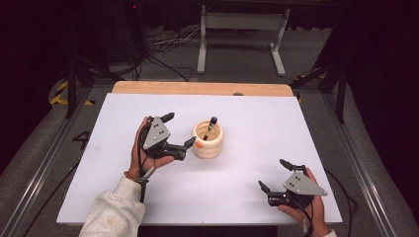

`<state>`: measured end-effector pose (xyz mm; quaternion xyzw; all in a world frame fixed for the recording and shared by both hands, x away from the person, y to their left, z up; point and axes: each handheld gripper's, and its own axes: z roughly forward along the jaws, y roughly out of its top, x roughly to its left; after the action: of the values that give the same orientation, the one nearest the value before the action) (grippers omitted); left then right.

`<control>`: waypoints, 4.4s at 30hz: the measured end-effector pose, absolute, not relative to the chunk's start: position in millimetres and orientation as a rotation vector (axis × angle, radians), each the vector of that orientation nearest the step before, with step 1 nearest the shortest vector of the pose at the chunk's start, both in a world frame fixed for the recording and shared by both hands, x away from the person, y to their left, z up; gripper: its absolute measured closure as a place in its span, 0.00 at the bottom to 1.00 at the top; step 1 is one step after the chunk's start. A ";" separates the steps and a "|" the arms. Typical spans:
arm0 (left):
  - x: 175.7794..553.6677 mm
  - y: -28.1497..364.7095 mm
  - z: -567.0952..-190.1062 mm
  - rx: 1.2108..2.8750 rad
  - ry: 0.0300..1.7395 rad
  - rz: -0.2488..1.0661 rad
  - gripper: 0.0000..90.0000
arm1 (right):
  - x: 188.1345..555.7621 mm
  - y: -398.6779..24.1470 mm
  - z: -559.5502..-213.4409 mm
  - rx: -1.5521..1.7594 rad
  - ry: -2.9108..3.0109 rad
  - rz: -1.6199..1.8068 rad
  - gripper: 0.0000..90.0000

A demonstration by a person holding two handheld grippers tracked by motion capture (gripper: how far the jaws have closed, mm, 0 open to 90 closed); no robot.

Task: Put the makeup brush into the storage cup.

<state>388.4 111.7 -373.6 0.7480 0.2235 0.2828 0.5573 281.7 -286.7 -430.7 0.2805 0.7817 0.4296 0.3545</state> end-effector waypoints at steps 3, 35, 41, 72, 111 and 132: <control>388.3 112.6 -373.2 1.758 0.526 0.668 0.04 | 281.8 -286.7 -430.6 0.725 2.020 1.111 0.09; 374.7 141.0 -382.2 1.817 0.466 0.686 0.03 | 281.6 -285.1 -430.6 0.720 2.025 1.104 0.09; 371.1 149.5 -384.9 1.817 0.470 0.692 0.03 | 281.7 -284.8 -430.6 0.720 2.025 1.107 0.09; 352.1 180.9 -404.5 1.897 0.495 0.733 0.04 | 281.5 -282.3 -431.6 0.726 2.034 1.102 0.09; 322.5 229.8 -424.0 1.943 0.568 0.733 0.05 | 284.8 -280.4 -435.0 0.748 2.044 1.080 0.09; 299.4 264.1 -443.5 1.933 0.678 0.665 0.05 | 282.9 -269.9 -435.4 0.740 2.042 1.065 0.10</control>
<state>299.4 264.1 -443.5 0.7903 0.2770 0.2718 0.4742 282.9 -269.9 -435.4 0.2861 0.7897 0.4119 0.3533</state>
